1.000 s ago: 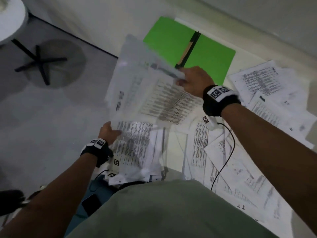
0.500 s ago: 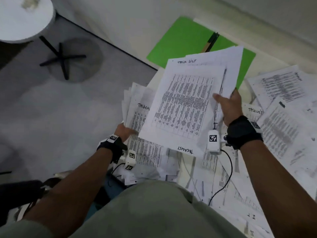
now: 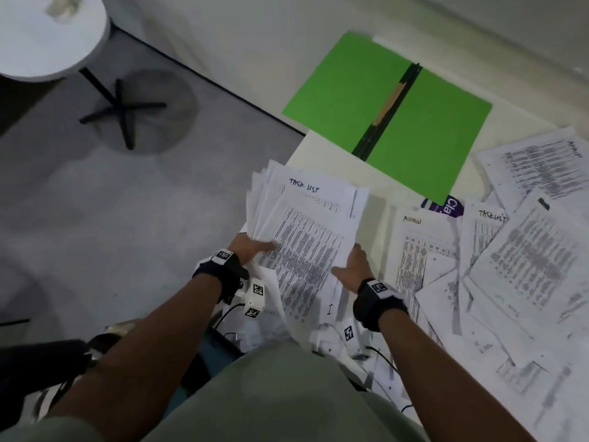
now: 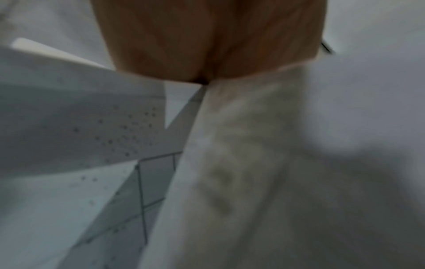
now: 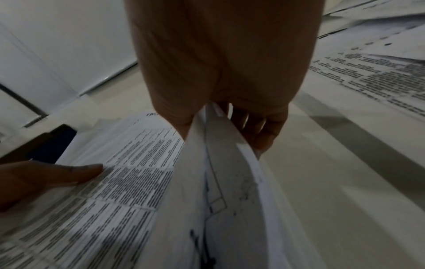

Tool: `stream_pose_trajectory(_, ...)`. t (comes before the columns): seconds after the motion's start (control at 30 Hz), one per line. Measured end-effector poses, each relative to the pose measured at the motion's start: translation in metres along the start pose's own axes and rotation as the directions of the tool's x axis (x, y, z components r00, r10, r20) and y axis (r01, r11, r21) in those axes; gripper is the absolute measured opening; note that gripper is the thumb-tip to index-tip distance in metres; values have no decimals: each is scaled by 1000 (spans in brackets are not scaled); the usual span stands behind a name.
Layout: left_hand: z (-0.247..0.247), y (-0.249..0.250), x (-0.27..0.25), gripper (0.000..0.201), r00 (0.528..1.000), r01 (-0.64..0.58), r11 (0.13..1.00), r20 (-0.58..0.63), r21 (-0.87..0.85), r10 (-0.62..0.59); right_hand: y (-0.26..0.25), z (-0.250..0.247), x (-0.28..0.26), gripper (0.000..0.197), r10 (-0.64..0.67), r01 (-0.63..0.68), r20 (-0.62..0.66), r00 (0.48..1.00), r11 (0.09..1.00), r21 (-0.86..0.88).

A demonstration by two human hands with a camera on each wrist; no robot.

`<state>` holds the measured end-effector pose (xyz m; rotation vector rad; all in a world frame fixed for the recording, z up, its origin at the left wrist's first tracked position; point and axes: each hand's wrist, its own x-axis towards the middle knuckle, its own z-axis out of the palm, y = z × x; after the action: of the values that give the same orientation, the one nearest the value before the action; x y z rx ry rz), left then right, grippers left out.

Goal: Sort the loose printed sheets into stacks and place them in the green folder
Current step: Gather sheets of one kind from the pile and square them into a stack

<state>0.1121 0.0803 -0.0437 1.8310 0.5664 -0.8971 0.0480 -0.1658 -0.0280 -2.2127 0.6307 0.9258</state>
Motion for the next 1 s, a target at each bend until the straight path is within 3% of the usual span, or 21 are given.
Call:
stream_pose_trajectory(0.07, 2, 3, 3, 56, 998, -56, 998, 4, 39, 56, 1, 0, 4, 99, 43, -49, -103, 994, 997, -57)
stream_pose_trajectory(0.13, 0, 4, 5, 52, 993, -113, 991, 51, 71, 109, 7, -7, 7, 100, 121, -120, -208, 971, 993, 18)
stream_pose_trajectory(0.23, -6, 3, 3, 42, 984, -99, 995, 151, -10, 100, 15, -13, 6, 74, 178, -119, -250, 952, 965, 234)
stream_pose_trajectory(0.33, -12, 0, 6, 40, 978, 7, 987, 207, -160, 27, 20, -2, 2, 46, 107, -91, -206, 973, 992, 88)
stream_pose_trajectory(0.4, -13, -2, 10, 45, 974, 16, 987, 224, -158, 20, 20, 5, -2, 46, 60, -61, -164, 985, 998, -1)
stream_pose_trajectory(0.5, -10, -11, 23, 73, 971, -39, 996, 234, -82, 57, 27, 4, -3, 54, 27, -37, -156, 987, 998, -57)
stream_pose_trajectory(0.57, -5, -14, 23, 82, 962, -109, 993, 248, -34, 115, 36, 0, 0, 54, 25, -24, -202, 979, 1000, 6)
stream_pose_trajectory(0.63, 2, -1, -1, 70, 952, -203, 979, 230, -23, 203, 45, -8, -1, 57, 25, 23, -280, 960, 986, 166)
stream_pose_trajectory(0.7, 6, 13, -28, 51, 937, -279, 958, 200, -66, 286, 51, -18, -3, 77, 55, 69, -250, 967, 885, 460)
stream_pose_trajectory(0.77, 7, 24, -52, 41, 922, -322, 933, 171, -163, 348, 50, -31, -12, 99, 13, 86, -127, 992, 666, 740)
stream_pose_trajectory(0.8, 6, 30, -64, 41, 910, -348, 915, 161, -204, 382, 48, -40, -17, 97, -37, 116, -117, 992, 595, 795)
stream_pose_trajectory(0.9, -1, 50, -94, 43, 862, -464, 855, 103, -231, 496, 21, -73, -44, 52, -216, 309, -224, 950, 558, 771)
stream_pose_trajectory(1.0, -1, 76, -113, 30, 779, -623, 763, -53, -171, 625, -12, -102, -65, 49, -366, 536, -394, 843, 506, 676)
